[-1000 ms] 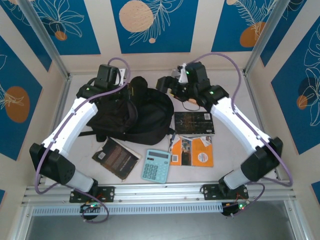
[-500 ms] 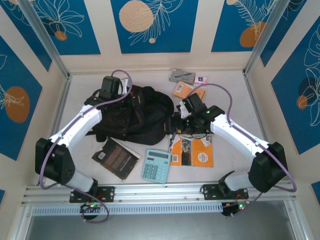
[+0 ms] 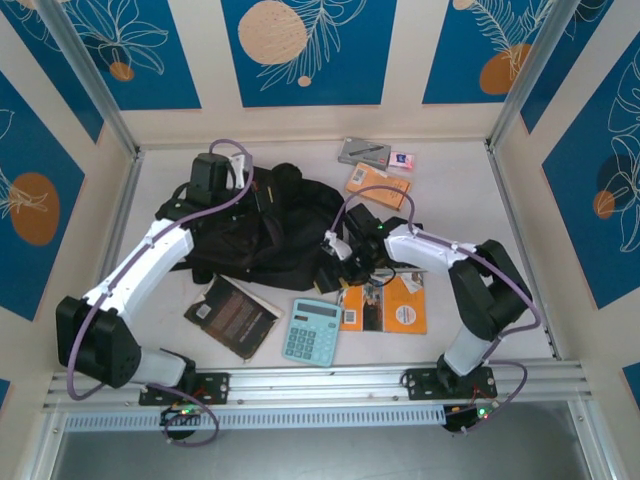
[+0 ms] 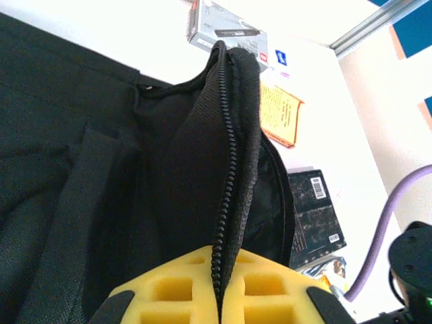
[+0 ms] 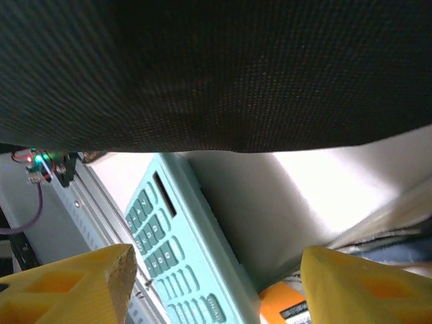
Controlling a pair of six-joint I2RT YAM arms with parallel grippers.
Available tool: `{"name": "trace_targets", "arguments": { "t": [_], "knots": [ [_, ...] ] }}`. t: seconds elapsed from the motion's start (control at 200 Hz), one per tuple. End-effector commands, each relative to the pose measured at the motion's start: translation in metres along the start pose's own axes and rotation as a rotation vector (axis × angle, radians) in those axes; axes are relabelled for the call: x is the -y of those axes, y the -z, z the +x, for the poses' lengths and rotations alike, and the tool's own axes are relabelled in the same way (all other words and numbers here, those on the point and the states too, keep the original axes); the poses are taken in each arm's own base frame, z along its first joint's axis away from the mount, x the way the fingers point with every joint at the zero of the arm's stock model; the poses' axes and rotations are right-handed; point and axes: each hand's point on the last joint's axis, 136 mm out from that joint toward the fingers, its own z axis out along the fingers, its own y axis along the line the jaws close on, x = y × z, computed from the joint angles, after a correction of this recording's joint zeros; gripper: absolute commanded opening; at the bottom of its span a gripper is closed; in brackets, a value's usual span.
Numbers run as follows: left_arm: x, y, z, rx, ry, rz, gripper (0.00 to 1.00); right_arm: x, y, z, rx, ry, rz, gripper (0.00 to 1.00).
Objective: Pack books, pencil case, and school supplies into a backpack
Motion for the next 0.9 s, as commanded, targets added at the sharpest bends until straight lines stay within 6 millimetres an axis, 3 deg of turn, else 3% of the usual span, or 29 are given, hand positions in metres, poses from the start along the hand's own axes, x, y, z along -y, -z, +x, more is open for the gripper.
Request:
{"name": "trace_targets", "arguments": {
  "t": [0.0, 0.595, 0.81, 0.895],
  "knots": [
    [-0.006, 0.004, 0.000, -0.001, -0.011, -0.023, 0.00, -0.014, -0.004, -0.003, 0.006, 0.143, -0.089, 0.68],
    [-0.003, 0.001, 0.001, -0.019, -0.007, -0.004, 0.00, -0.015, -0.046, 0.022, -0.145, 0.064, -0.231, 0.51],
    [-0.005, -0.002, 0.003, -0.027, -0.003, -0.007, 0.00, -0.014, -0.048, 0.024, -0.145, 0.068, -0.232, 0.34],
    [-0.005, -0.003, 0.003, -0.030, -0.002, -0.007, 0.00, -0.014, -0.049, 0.025, -0.147, 0.067, -0.235, 0.32]
  ]
}}
